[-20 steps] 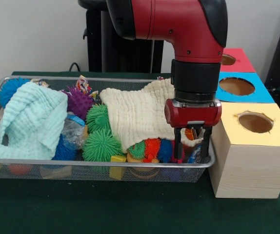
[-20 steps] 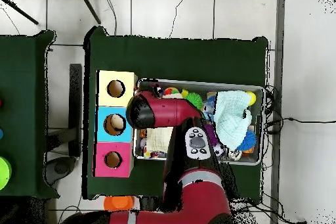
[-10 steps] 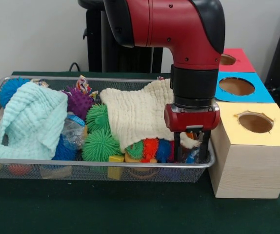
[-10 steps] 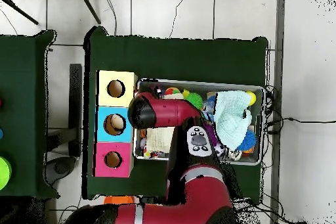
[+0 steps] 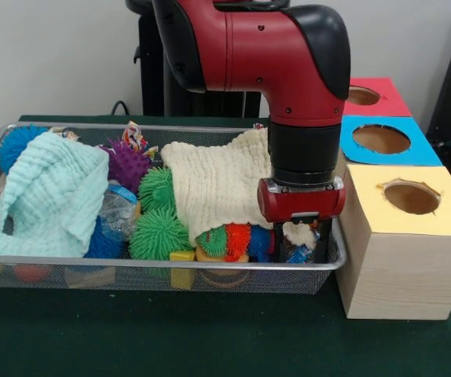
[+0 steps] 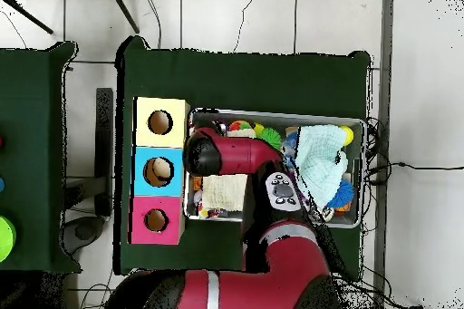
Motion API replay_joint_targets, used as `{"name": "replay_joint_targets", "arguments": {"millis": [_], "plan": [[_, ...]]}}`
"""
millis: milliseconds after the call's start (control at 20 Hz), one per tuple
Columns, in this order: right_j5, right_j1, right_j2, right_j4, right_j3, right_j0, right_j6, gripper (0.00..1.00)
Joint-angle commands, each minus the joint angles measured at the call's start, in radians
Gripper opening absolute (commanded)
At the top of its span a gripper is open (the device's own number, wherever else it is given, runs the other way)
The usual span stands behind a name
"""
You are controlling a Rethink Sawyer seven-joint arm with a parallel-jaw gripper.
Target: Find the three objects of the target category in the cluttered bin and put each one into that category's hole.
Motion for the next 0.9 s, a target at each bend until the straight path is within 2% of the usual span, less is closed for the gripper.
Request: {"name": "replay_joint_targets", "arguments": {"millis": [50,250,550,900], "plan": [[0.108,0.088,0.117,-0.011,0.009,-0.034,0.057,1.00],[0.130,0.087,0.124,-0.001,0.015,-0.040,0.063,1.00],[0.215,0.081,0.124,0.019,0.017,-0.041,0.056,1.00],[0.446,0.073,0.085,0.036,-0.013,-0.011,0.036,1.00]]}}
